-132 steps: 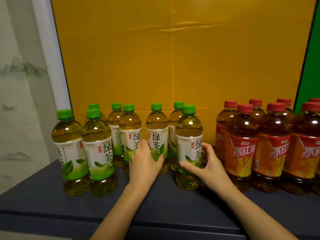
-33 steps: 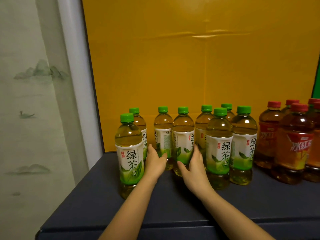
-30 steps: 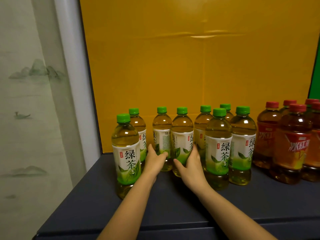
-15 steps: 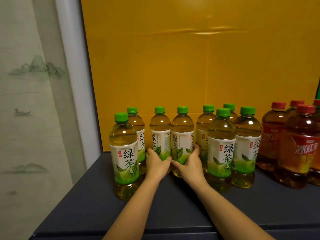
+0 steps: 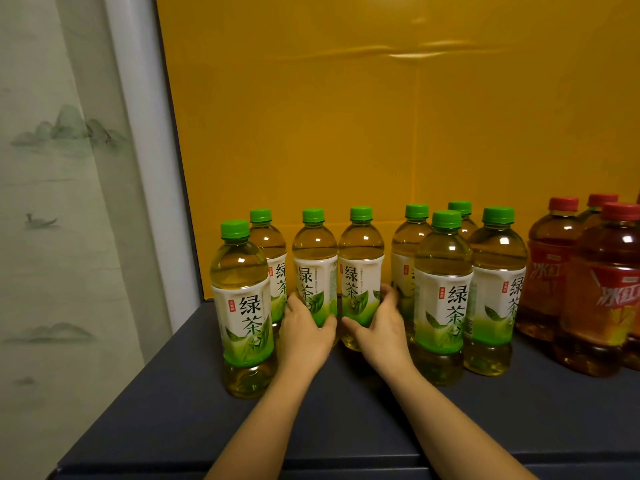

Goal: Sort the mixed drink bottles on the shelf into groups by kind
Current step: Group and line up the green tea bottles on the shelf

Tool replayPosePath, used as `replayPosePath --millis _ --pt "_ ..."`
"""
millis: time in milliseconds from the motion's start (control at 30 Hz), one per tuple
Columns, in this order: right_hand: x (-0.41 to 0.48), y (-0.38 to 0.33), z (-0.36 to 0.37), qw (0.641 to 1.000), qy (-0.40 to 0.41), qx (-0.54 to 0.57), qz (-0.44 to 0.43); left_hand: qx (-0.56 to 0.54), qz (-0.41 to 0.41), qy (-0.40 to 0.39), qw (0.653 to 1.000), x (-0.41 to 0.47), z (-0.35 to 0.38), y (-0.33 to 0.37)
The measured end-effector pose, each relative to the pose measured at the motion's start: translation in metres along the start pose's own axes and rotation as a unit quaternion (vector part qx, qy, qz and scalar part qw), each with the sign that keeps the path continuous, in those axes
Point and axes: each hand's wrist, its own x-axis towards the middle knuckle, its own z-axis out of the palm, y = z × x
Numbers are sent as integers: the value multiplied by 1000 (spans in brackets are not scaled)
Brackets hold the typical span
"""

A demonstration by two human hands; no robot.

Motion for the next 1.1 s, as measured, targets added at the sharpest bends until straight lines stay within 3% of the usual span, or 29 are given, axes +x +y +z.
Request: replayPosePath --millis 633,833,933,1100 --pt "-5 -1 2 998 -2 -51 -38 60 27 63 996 -6 0 0" --pt "-7 -1 5 999 7 -31 -35 57 32 10 998 -15 -4 4" --pt "-8 -3 3 999 -11 -11 -34 100 105 -5 989 -43 -19 5" --pt "-25 -12 -12 996 -76 16 -48 157 299 190 922 -79 -59 -12"
